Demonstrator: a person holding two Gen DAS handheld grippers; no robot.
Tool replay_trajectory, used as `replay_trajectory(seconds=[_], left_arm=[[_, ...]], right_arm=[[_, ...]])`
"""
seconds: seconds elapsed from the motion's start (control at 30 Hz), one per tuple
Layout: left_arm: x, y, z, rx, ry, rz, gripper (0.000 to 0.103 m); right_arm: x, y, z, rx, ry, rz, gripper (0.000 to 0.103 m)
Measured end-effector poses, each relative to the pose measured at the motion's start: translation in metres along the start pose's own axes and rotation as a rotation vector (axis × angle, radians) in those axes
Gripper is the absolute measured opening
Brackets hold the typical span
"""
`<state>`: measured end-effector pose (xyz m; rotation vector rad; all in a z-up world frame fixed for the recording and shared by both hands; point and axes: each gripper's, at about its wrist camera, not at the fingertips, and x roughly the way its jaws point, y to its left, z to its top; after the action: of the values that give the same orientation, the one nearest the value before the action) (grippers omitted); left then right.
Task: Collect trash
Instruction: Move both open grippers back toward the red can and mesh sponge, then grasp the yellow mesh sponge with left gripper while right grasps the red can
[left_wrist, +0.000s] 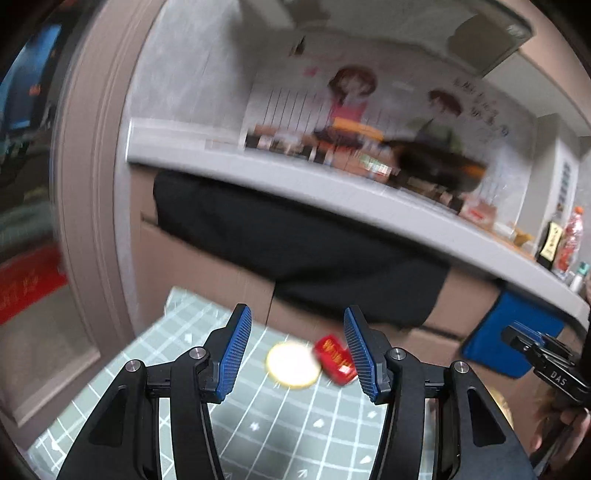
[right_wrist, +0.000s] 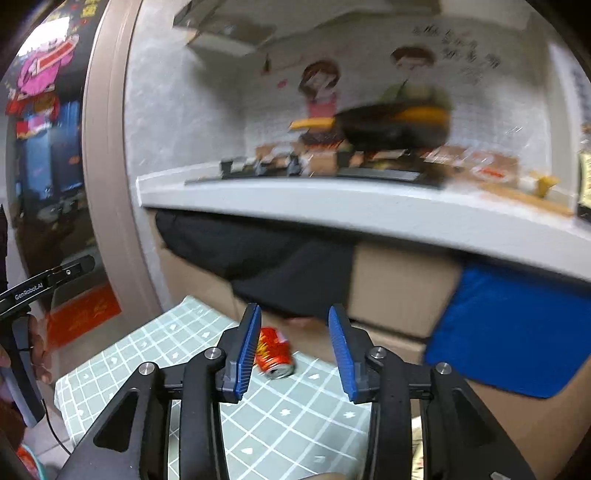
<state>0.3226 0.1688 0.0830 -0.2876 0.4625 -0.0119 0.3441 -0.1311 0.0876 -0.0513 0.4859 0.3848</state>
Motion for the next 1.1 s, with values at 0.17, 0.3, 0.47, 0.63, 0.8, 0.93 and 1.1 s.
replay_trajectory(seconds=[0.17, 0.3, 0.47, 0.63, 0.8, 0.93, 1.1], left_arm=[[0.069, 0.032, -0.031, -0.013, 0.13, -0.005, 0.053], [0.13, 0.056, -0.056, -0.074, 0.254, -0.059, 0.053], [0.181, 0.075, -0.079, -0.142, 0.338, -0.097, 0.053], [0.204, 0.082, -0.083, -0.151, 0.36, -0.115, 0.053], [0.221, 0.087, -0.079, -0.156, 0.374, -0.136, 0.053], [0.231, 0.093, -0.079, -0.184, 0.38, -0.117, 0.053], [0.25, 0.093, -0.087, -0.241, 0.428, -0.12, 0.053]], right_arm=[[0.081, 0.007, -0.026, -0.029, 0.135, 0.065, 0.036], [0.154, 0.01, -0.05, -0.042, 0.239, 0.088, 0.036], [0.225, 0.005, -0.062, 0.045, 0.293, 0.147, 0.037], [0.273, 0.004, -0.071, 0.025, 0.332, 0.138, 0.04], [0.289, 0.004, -0.084, -0.015, 0.342, 0.148, 0.047], [0.294, 0.002, -0.084, -0.013, 0.336, 0.181, 0.048], [0.296, -0.005, -0.084, -0.007, 0.346, 0.23, 0.049]])
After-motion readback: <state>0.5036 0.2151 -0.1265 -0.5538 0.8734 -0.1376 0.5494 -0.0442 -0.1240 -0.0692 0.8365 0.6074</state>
